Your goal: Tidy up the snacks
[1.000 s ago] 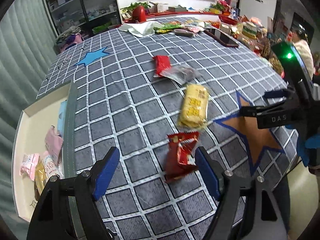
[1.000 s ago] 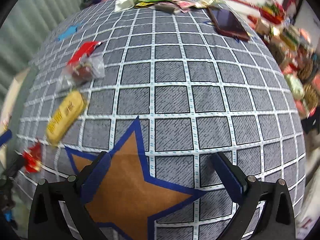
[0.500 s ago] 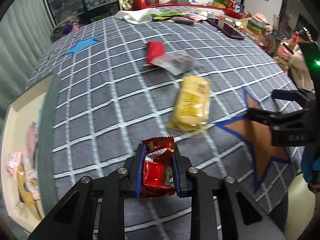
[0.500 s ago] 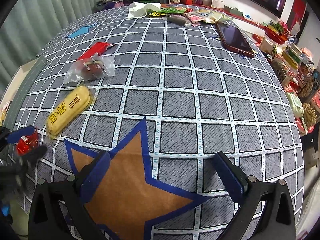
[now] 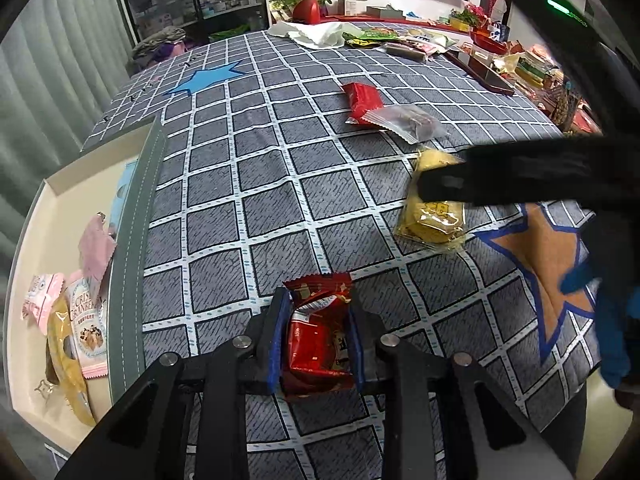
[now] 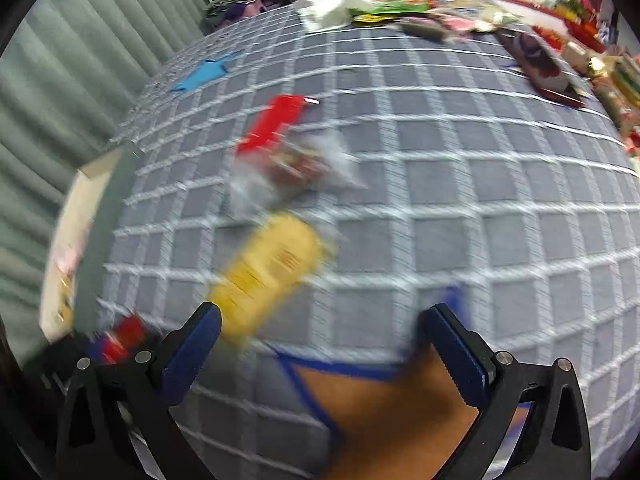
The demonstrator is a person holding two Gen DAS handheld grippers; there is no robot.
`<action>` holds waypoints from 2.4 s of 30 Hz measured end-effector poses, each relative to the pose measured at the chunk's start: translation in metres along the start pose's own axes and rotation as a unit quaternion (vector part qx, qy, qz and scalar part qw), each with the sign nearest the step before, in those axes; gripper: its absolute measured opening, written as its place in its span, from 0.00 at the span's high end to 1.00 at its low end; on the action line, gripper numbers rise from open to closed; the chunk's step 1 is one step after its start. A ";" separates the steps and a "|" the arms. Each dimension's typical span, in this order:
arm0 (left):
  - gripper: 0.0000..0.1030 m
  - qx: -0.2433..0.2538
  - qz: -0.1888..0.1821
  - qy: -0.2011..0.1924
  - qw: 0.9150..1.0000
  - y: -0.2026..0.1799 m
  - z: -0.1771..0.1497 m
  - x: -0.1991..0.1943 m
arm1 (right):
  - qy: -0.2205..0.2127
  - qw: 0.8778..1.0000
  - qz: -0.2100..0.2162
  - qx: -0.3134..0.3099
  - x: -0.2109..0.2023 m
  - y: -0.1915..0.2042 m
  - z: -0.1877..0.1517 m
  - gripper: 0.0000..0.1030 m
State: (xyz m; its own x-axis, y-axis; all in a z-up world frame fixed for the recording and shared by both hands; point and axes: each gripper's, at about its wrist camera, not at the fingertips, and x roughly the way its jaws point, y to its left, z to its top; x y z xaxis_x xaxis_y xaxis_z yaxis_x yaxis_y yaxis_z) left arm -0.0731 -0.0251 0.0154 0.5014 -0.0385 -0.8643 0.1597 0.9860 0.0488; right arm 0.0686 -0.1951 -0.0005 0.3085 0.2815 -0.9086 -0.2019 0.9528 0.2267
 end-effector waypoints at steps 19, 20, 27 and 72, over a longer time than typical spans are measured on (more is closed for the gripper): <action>0.04 -0.048 0.006 -0.051 0.998 0.001 -0.004 0.012 | -0.016 0.993 -0.081 -0.087 -0.021 -0.070 -0.058 0.00; 0.01 -0.049 0.005 -0.046 0.998 0.001 -0.004 0.013 | -0.025 0.992 -0.081 -0.088 -0.023 -0.071 -0.056 0.00; 0.00 -0.050 0.004 -0.055 0.997 0.001 -0.004 0.013 | -0.096 0.989 -0.086 -0.079 -0.031 -0.072 -0.077 0.00; 0.00 -0.050 0.004 -0.058 0.997 0.002 -0.004 0.013 | -0.125 0.985 -0.077 -0.094 -0.032 -0.075 -0.084 0.00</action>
State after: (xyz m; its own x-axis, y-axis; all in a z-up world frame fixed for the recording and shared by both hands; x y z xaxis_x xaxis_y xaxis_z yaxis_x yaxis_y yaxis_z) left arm -0.0699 -0.0228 0.0022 0.5976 -0.0437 -0.8006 0.0733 0.9973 0.0003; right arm -0.0040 -0.2849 -0.0173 0.5630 0.1758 -0.8075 -0.2950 0.9555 0.0024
